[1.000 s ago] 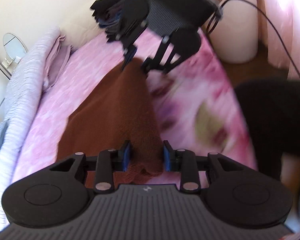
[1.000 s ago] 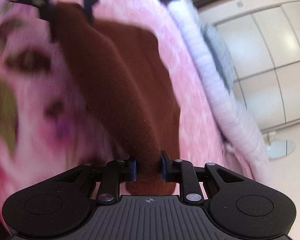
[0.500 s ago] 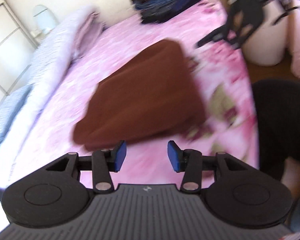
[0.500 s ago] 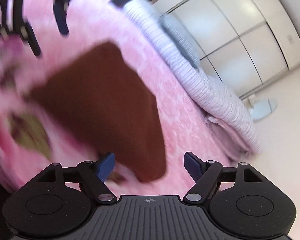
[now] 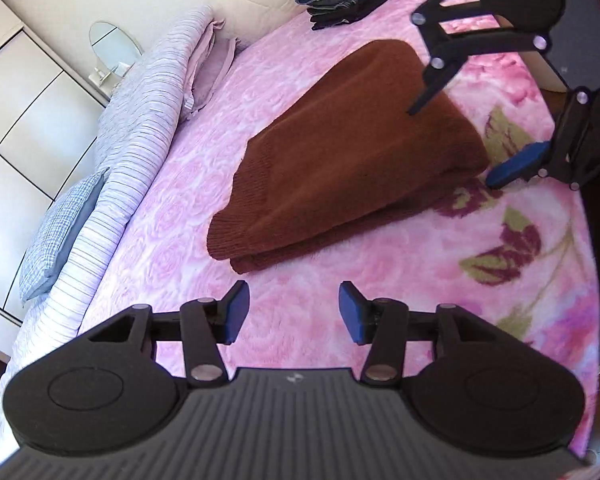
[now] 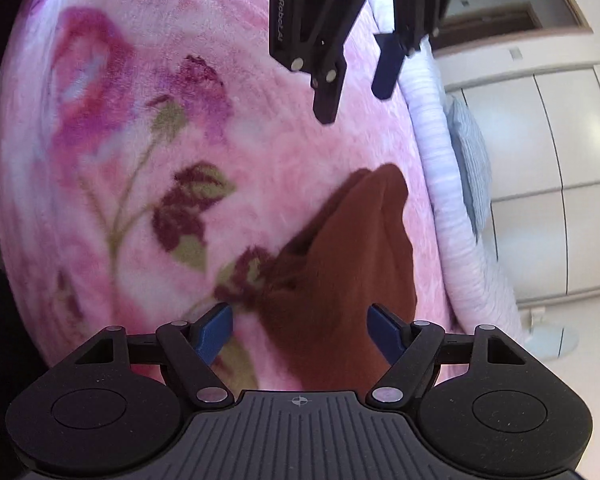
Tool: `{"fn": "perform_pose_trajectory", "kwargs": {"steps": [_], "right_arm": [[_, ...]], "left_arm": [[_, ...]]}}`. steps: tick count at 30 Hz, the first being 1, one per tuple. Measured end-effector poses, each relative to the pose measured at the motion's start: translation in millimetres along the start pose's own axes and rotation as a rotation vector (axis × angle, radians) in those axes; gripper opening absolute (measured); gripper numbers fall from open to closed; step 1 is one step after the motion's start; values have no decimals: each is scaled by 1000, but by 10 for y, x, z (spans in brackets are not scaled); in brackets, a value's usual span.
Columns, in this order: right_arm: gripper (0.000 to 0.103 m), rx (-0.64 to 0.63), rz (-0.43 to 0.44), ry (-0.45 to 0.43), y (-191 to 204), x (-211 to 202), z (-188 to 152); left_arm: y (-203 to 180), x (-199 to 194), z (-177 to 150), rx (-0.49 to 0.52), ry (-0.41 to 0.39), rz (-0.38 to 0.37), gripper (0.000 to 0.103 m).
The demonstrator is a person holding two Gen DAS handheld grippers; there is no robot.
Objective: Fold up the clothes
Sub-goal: 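Grasp the cardigan end with the left gripper while the right gripper grasps beside it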
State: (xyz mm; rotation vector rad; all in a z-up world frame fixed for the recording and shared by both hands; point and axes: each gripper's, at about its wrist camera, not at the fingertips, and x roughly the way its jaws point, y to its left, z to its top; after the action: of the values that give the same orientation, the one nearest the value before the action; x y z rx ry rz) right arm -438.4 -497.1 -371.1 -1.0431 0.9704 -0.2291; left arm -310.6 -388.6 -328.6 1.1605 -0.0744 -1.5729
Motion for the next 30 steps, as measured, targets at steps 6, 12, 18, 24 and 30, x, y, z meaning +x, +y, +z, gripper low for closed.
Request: {"fn": "perform_pose_trajectory", "kwargs": {"steps": [6,12,18,24,30], "right_arm": [[37,41,37,-35,-146,208,8],[31,166,64,-96,-486,80,-108],[31,219,56,-126,-741,-51,-197],[31,224,69,-92,-490,-424,-431],[40,139,2,-26,7,-553,-451]], "left_arm": [[-56,351,-42,174,15,39,49],[-342,679,-244,642,-90,185,64],[-227,888,-164,679,-137,143,63],[-231,1013,-62,743,-131,85,30],[-225,925,29,682,-122,38,25]]}}
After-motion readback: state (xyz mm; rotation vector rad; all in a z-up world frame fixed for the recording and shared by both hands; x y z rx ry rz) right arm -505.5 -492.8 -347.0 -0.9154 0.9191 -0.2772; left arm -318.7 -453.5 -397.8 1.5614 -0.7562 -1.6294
